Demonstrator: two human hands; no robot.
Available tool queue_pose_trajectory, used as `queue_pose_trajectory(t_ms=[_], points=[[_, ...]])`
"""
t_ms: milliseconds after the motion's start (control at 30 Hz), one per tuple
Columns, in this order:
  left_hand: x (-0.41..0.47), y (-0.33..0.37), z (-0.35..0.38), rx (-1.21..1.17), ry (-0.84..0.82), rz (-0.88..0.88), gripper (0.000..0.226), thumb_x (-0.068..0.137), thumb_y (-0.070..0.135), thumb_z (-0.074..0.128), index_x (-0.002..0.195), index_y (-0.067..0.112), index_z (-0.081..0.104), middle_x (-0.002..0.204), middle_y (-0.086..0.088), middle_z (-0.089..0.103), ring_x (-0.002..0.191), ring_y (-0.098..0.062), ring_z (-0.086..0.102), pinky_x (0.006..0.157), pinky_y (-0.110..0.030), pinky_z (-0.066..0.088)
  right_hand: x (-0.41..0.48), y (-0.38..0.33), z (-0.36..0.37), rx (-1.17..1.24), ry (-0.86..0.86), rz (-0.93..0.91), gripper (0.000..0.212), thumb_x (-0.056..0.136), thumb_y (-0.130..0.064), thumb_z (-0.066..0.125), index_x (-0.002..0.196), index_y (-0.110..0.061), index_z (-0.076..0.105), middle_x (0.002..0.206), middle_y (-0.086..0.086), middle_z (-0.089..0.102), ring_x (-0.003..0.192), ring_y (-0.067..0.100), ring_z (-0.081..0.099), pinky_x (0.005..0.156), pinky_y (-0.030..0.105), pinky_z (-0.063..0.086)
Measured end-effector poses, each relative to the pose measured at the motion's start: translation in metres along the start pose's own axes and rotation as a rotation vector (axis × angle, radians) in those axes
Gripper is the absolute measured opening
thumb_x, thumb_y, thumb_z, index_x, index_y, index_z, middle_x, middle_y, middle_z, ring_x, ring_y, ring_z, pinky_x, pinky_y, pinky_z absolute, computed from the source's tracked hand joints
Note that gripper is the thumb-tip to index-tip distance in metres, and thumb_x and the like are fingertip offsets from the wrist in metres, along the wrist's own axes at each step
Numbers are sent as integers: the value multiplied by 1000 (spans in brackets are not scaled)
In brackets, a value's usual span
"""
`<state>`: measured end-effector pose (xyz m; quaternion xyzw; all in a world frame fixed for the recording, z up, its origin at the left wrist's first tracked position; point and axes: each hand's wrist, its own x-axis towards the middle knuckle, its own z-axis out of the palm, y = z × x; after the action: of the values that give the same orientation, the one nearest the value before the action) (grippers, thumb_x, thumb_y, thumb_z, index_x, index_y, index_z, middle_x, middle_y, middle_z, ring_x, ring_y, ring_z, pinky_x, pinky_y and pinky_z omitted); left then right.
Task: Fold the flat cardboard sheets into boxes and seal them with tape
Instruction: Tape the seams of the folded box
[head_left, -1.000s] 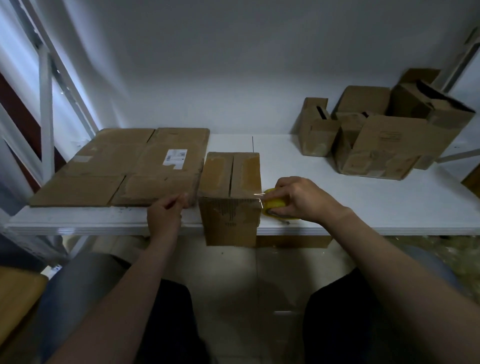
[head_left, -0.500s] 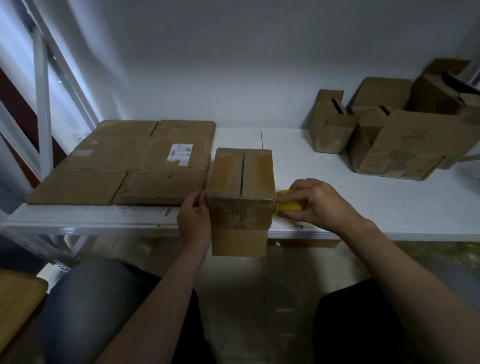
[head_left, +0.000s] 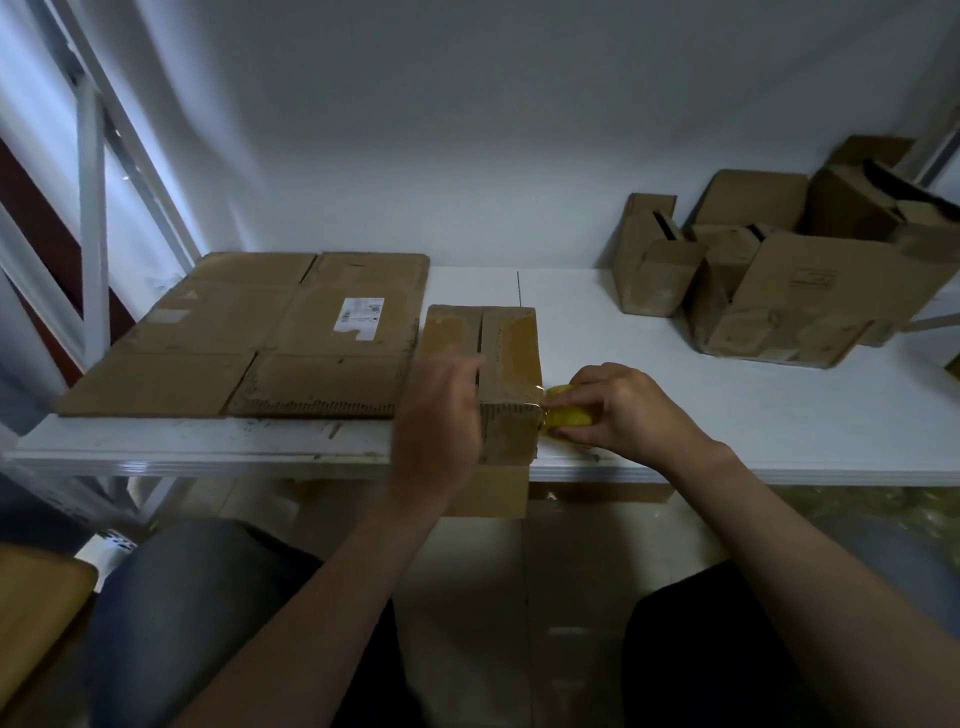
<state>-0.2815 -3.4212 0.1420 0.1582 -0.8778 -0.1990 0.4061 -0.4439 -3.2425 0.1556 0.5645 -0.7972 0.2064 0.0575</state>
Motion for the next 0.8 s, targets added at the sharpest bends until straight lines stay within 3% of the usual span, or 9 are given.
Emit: queue_pose_trajectory(t_ms=[67, 133, 167, 300, 533, 800], points=[[-10, 21, 12, 70, -282, 260, 40, 104, 17, 40, 140, 7, 54, 145, -13, 54, 141, -25, 38, 119, -47, 32, 0, 1, -1, 17, 7, -14, 33, 79, -33, 85, 111, -29, 79, 95, -4, 71, 82, 17, 61, 73, 31, 52], [-15, 32, 20, 156, -533, 279, 51, 109, 32, 33, 154, 8, 36, 159, -10, 37, 151, -21, 26, 126, -41, 16, 0, 1, -2, 16, 11, -25, 32, 79, -34, 84, 111, -29, 78, 93, -4, 70, 81, 18, 60, 72, 31, 50], [-14, 33, 22, 195, -577, 250, 56, 109, 38, 30, 157, 9, 28, 163, -9, 31, 152, -19, 23, 126, -36, 10, 0, 1, -2, 12, 13, -30, 32, 80, -34, 84, 111, -30, 78, 93, -5, 70, 80, 18, 60, 71, 29, 49], [2, 29, 24, 316, -626, 203, 64, 107, 49, 25, 159, 12, 24, 166, -6, 24, 153, -19, 20, 123, -32, 7, 1, 3, 0, 21, 38, -38, 32, 80, -37, 83, 111, -31, 78, 93, -6, 70, 79, 16, 59, 72, 21, 38], [17, 8, 10, 450, -807, 182, 99, 87, 74, -7, 161, 10, 9, 169, -7, 3, 156, -19, 2, 126, -43, 5, 1, 3, -2, 16, 4, -27, 34, 80, -36, 84, 113, -33, 77, 99, -5, 72, 85, 17, 61, 76, 28, 48], [49, -20, -9, 354, -935, -106, 96, 88, 74, 0, 160, 10, -7, 167, -7, -17, 153, -19, -17, 124, -49, -6, 4, 4, -1, 0, -5, -11, 38, 78, -35, 86, 114, -35, 76, 102, -5, 72, 88, 18, 61, 77, 34, 53]])
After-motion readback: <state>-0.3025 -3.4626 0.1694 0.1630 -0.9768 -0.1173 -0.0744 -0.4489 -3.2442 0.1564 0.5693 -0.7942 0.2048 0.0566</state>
